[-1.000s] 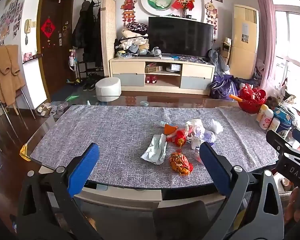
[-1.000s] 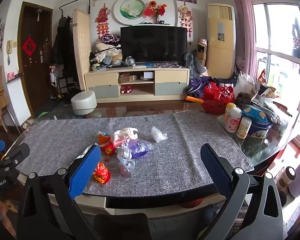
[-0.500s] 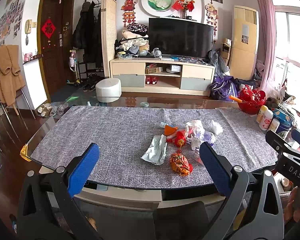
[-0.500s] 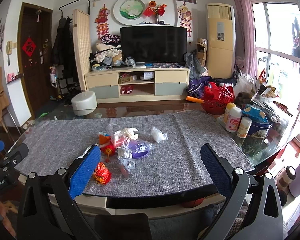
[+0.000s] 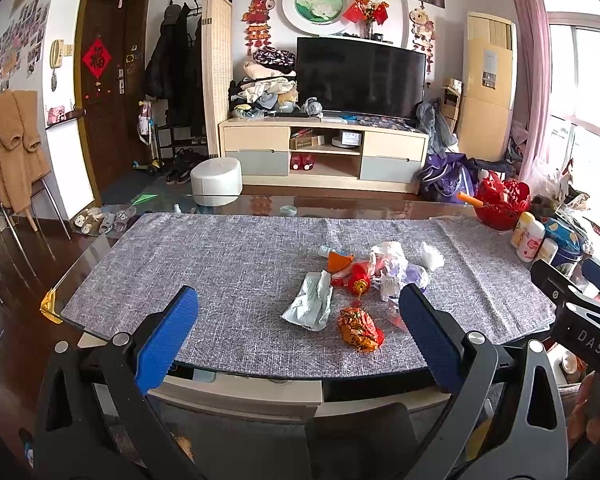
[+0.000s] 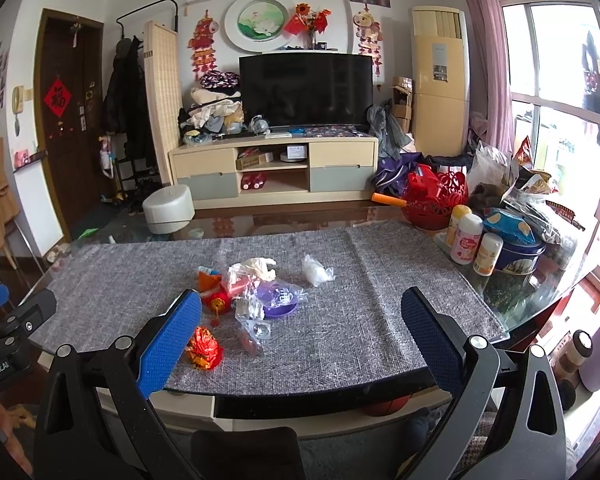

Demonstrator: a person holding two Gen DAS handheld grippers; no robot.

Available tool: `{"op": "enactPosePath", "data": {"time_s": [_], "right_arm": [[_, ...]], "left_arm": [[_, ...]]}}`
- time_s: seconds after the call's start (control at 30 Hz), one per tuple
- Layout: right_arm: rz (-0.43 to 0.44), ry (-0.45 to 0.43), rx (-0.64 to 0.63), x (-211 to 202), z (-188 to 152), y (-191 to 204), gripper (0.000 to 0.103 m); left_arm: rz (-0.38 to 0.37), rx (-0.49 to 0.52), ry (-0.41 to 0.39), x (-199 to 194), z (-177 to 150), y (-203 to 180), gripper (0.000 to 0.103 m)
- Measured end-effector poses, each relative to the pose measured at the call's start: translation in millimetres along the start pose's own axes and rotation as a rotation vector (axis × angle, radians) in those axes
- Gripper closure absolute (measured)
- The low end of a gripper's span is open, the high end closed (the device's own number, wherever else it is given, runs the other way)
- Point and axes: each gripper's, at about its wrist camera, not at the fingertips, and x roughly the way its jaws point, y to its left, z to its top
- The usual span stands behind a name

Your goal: Collect trash

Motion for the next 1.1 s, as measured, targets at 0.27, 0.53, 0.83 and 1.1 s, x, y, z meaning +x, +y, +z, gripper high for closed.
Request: {"op": "enactPosePath", "data": {"time_s": [0.27, 0.53, 0.83, 1.1], "right_arm": [[0.002, -0.002, 0.005, -1.1, -0.4, 0.1, 0.003], [0.005, -0.002, 0.007, -1.9, -0.7, -0.1, 0.003], [0.004, -0.003, 0.012, -2.5, -0.7, -0.6, 0.003], [0.003, -0.004, 0.015, -3.1, -0.8, -1.2, 0.003]], "left_arm": [[-0.003, -0.001, 0.005, -0.5, -1.6, 1.8, 0.008], [-0.003, -0.003, 0.006, 0.3, -1.8, 2.3, 0.008], [-0.005, -0.005, 0.007, -1.7, 2.0, 1.1, 0.008], [0.0, -0.01, 0.007, -1.4, 2.2, -1.7, 0.008]]}}
